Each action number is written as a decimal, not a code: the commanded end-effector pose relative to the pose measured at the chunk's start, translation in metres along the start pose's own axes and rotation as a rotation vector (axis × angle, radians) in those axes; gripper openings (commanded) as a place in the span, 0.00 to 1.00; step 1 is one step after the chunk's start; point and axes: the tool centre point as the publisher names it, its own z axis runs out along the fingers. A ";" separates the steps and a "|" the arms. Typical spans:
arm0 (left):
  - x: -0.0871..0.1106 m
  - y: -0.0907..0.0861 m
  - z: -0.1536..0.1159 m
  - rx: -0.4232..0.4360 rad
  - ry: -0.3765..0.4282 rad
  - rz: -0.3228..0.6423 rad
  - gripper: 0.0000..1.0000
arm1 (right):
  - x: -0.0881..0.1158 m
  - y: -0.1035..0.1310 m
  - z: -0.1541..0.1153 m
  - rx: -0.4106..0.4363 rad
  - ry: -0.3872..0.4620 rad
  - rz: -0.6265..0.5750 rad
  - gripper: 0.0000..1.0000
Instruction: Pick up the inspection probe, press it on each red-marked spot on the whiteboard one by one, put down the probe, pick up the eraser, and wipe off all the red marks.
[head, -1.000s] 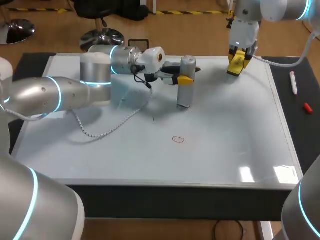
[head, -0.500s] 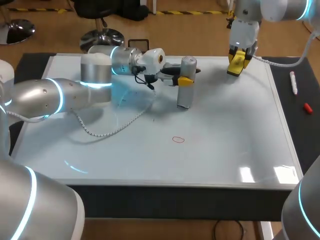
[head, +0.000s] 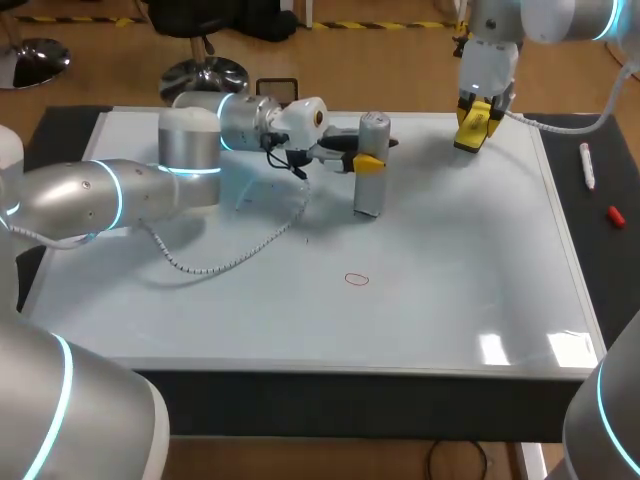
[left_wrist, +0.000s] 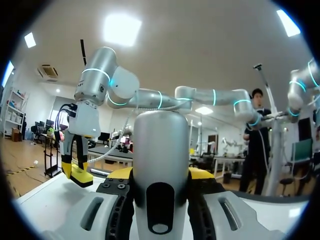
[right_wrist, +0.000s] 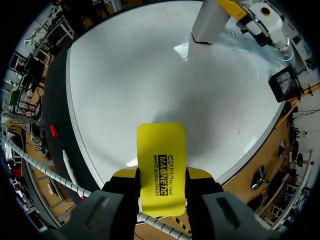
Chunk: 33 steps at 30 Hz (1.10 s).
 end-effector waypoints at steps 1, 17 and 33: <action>0.007 -0.011 0.001 -0.003 -0.014 0.013 0.00 | 0.000 -0.001 -0.001 0.001 0.003 -0.002 0.00; 0.032 -0.074 -0.043 0.016 -0.082 0.109 0.00 | 0.000 -0.001 -0.001 0.001 0.003 -0.002 0.00; 0.057 -0.114 -0.142 0.036 -0.317 0.180 0.00 | 0.000 -0.001 -0.001 0.001 0.003 -0.002 0.00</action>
